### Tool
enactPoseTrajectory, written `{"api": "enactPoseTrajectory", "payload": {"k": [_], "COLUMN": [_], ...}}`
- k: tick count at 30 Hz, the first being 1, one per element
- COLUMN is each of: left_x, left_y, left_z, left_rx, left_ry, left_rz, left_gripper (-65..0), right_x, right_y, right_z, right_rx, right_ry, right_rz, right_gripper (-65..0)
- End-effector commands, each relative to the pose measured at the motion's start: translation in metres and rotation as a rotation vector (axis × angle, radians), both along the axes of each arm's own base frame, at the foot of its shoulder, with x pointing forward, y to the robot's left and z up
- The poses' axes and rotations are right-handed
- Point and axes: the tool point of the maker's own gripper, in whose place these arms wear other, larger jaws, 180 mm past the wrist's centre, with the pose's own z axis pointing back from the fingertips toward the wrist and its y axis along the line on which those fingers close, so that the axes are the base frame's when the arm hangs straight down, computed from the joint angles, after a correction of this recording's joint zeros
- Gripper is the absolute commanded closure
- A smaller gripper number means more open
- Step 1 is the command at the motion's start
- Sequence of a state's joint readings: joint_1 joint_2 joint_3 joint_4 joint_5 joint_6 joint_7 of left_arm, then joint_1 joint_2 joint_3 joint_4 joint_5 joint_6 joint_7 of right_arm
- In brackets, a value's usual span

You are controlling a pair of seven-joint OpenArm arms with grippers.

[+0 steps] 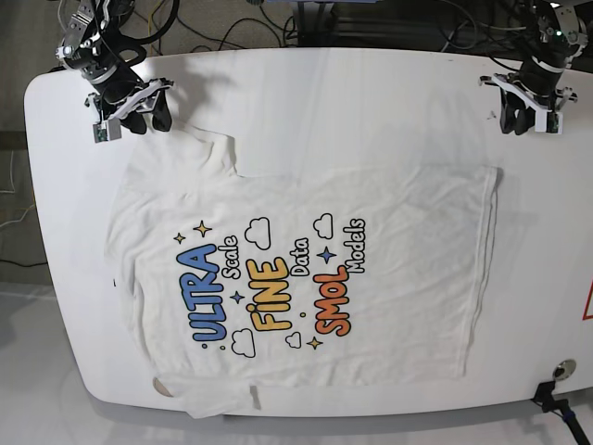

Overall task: Fold the T-shirt properly
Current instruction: 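Lower both grippers onto the shirt's shoulder edges near the collar, then pull the shirt's shoulders with both grippers to smooth it flat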

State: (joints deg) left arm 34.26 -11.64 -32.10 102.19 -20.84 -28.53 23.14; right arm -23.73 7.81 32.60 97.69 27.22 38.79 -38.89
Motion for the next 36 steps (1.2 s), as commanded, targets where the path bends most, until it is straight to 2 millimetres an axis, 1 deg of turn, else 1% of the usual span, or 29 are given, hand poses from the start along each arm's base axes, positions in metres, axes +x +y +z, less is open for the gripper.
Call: {"api": "enactPoseTrajectory", "payload": {"k": [1, 9, 10, 12, 15, 19, 28, 31, 36], "left_x": [0.004, 0.007, 0.007, 0.008, 0.008, 0.007, 0.008, 0.008, 0.007], "left_y": [0.001, 0.001, 0.001, 0.0, -0.001, 0.0, 0.0, 0.0, -0.003], "left_z": [0.01, 0.01, 0.011, 0.011, 0.01, 0.009, 0.01, 0.009, 0.008], "left_rx": [0.003, -0.001, 0.006, 0.003, 0.002, 0.002, 0.001, 0.0, -0.007], "left_ry": [-0.037, -0.043, -0.038, -0.038, -0.035, -0.03, -0.032, -0.03, -0.023], "left_rz": [-0.005, -0.005, -0.002, -0.004, -0.007, -0.006, 0.0, -0.001, -0.007], "left_gripper": [-12.2, -12.3, -12.7, -12.8, -12.9, -12.8, -12.6, -12.7, -12.9], "right_x": [0.008, 0.013, 0.004, 0.001, -0.006, -0.013, -0.022, -0.024, -0.028], "right_y": [0.003, 0.016, 0.009, 0.0, -0.013, -0.021, -0.039, -0.042, -0.046], "right_z": [0.008, 0.011, 0.0, -0.006, -0.012, -0.017, -0.014, -0.013, -0.017], "right_rx": [0.004, 0.013, 0.004, 0.01, 0.009, 0.009, -0.029, -0.038, -0.05], "right_ry": [-0.04, -0.051, -0.003, 0.013, 0.03, 0.053, 0.069, 0.07, 0.089], "right_rz": [0.018, 0.053, 0.037, 0.001, -0.041, -0.07, -0.081, -0.079, -0.074], "right_gripper": [-30.3, -30.3, -30.7, -30.6, -30.6, -30.7, -30.8, -30.7, -30.8]}}
